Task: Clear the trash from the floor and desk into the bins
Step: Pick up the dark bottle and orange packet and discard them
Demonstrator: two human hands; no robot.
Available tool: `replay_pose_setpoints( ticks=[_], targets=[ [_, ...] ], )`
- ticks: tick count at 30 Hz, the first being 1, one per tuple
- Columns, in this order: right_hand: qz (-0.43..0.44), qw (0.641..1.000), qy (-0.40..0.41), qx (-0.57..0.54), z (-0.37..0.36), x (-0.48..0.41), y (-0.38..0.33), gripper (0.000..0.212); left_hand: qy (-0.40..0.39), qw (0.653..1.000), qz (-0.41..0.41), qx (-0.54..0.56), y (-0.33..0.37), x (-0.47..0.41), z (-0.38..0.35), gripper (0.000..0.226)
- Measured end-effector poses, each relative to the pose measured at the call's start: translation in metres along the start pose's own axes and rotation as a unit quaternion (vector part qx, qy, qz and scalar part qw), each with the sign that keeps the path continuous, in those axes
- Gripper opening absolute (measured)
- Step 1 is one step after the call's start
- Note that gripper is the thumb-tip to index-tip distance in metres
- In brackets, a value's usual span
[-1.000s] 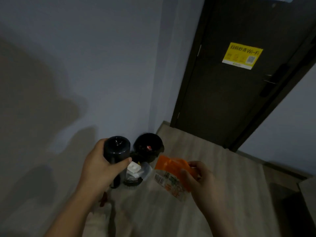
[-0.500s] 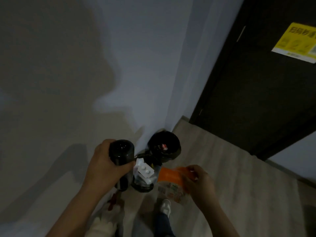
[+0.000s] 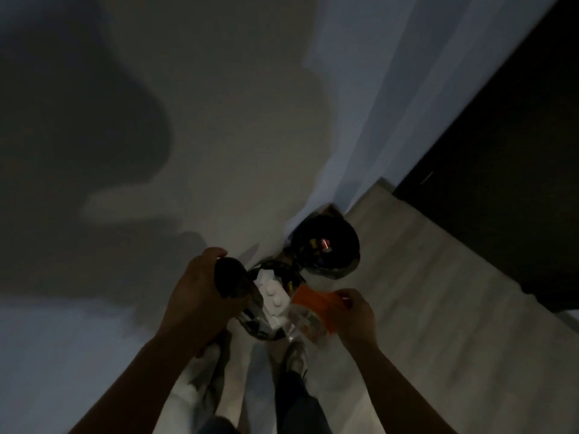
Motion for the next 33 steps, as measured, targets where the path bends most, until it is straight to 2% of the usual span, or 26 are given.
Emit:
replay_pose_setpoints(
  ticks=[7,11,15,17,21,27,30,33],
  targets=[
    [-0.071,0.997,-0.023,0.013,-0.070,-0.080,0.043,0.025,-0.067,0.994,0.019,-0.081,-0.037,-0.047,-0.049,0.058],
    [-0.105,0.994,-0.017,0.022,-0.110,-0.113,0.067,0.028,-0.100,0.987,-0.012,-0.122,-0.067,-0.065,-0.082,0.049],
    [-0.084,0.991,-0.086,0.052,-0.145,-0.139,0.082,0.043,-0.139,0.978,0.010,-0.154,-0.097,-0.083,-0.110,0.044],
    [-0.114,0.988,-0.094,0.049,-0.152,-0.146,0.099,0.054,-0.155,0.976,0.014,-0.153,-0.105,-0.091,-0.125,0.043],
    [-0.146,0.982,-0.087,0.088,-0.148,-0.152,0.127,0.048,-0.177,0.967,0.027,-0.181,-0.110,-0.106,-0.152,0.043],
    [-0.067,0.976,-0.088,0.188,-0.107,-0.165,0.134,0.039,-0.205,0.962,0.005,-0.180,-0.088,-0.130,-0.195,0.050],
    [-0.042,0.972,-0.078,0.217,-0.078,-0.178,0.131,0.039,-0.207,0.967,0.011,-0.149,-0.072,-0.151,-0.221,0.067],
    [-0.023,0.970,-0.074,0.230,-0.053,-0.190,0.131,0.039,-0.175,0.979,0.003,-0.107,-0.042,-0.167,-0.246,0.078]
  ],
)
Point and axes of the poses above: each hand's wrist, its own x-axis away from the middle knuckle, its own z-axis out of the back of the hand, y = z × x, the point moved 6 cm from there along -x, towards the middle knuckle, and after that the axes turned 7 degrees about y, right-handed, at the moved point
